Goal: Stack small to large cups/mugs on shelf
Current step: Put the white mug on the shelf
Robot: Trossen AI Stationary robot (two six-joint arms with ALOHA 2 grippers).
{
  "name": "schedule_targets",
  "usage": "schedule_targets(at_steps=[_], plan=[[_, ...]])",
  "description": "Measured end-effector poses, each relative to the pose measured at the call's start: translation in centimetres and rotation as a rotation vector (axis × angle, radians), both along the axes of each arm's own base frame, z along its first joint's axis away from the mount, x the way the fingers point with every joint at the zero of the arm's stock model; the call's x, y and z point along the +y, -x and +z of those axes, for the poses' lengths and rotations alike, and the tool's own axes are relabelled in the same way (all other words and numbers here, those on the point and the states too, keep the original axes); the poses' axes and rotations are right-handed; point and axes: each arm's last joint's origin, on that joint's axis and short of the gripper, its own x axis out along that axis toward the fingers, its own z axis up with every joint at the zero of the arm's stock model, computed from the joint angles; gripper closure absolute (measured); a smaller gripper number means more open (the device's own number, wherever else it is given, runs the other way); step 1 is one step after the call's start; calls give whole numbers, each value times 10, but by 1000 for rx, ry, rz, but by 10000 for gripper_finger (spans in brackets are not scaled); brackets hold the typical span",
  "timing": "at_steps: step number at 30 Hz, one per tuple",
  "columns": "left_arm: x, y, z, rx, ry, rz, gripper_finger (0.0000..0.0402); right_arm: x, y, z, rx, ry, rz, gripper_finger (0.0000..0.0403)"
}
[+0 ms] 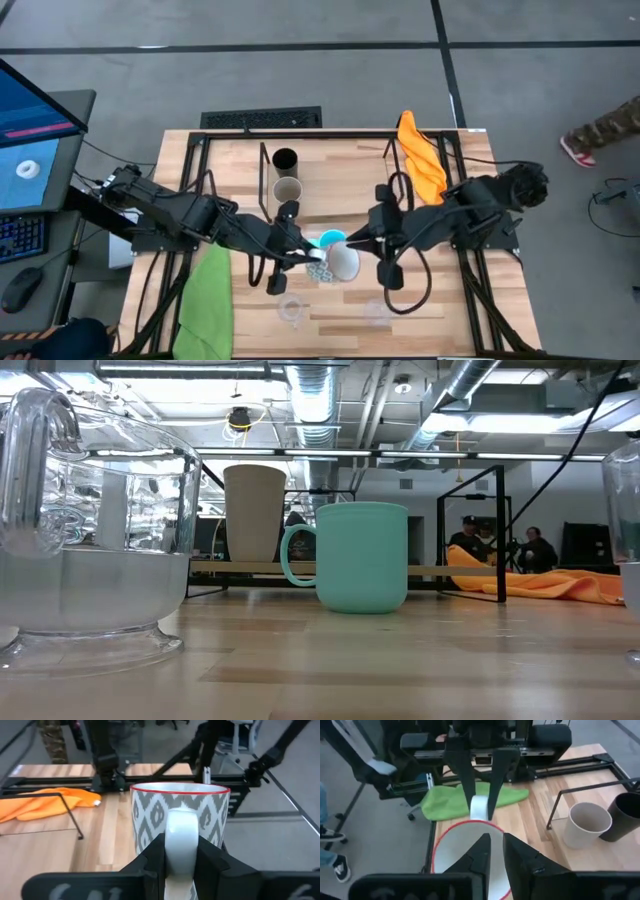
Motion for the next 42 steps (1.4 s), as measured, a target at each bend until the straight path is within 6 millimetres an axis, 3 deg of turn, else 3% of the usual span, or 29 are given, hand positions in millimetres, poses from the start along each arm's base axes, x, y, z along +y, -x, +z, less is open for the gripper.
schedule_targets(at_steps=[7, 17, 23, 29, 35, 42], plan=[[3, -1, 2, -28, -10, 127, 351, -14, 25, 22, -85, -26, -23, 331], [21, 0, 5, -181, -115, 714, 350, -34, 64, 47, -208, -41, -187, 331], [44, -12, -4, -186, -114, 768, 350, -39, 71, 51, -227, -31, -209, 331], [84, -31, -29, -235, -119, 866, 350, -43, 69, 51, -226, -27, -226, 331], [121, -42, -74, -296, -95, 920, 349, -41, 70, 50, -225, -29, -219, 331], [136, -41, -118, -329, -88, 904, 349, -38, 70, 50, -222, -29, -205, 331]])
